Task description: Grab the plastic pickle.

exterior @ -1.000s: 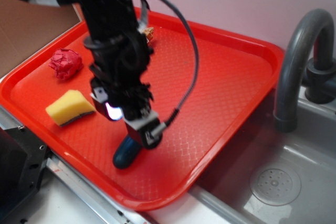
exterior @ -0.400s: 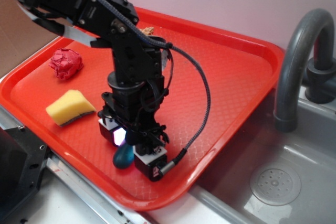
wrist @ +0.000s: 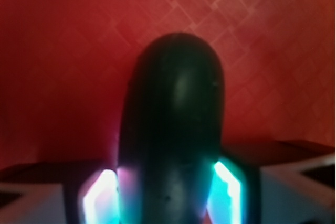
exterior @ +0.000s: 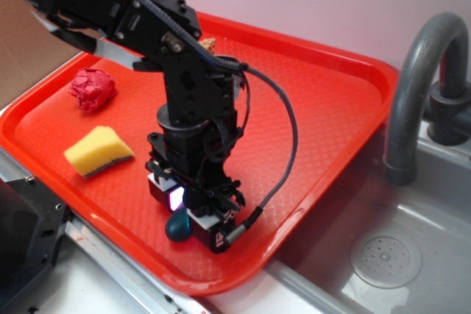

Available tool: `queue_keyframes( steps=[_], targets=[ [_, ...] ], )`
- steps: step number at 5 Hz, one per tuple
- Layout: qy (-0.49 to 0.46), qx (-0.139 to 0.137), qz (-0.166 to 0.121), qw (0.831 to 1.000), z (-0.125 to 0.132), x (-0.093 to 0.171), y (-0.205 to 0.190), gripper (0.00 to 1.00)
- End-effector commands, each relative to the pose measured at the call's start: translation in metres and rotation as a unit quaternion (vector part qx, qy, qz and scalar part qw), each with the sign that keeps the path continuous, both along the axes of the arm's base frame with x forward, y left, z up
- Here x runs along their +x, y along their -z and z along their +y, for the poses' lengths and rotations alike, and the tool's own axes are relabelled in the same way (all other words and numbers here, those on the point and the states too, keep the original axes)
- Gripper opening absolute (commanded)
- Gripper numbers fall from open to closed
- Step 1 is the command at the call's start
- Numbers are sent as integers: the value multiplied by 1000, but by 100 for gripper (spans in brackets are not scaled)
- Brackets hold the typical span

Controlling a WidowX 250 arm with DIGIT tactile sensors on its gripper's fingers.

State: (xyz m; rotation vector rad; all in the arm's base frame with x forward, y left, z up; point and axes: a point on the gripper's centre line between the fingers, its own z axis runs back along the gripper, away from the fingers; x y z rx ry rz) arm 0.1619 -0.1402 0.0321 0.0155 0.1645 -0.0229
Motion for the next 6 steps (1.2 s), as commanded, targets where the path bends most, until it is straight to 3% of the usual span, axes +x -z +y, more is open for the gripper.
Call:
queue_keyframes(
  steps=[1, 4, 5, 6],
  targets=[
    [-50, 18, -46, 998, 31, 10, -44, 0],
    [-94, -29, -126, 987, 134, 17, -162, 0],
    [-135, -26, -153, 979, 152, 6, -183, 0],
    [-122, -50, -156, 979, 152, 9, -181, 0]
  ],
)
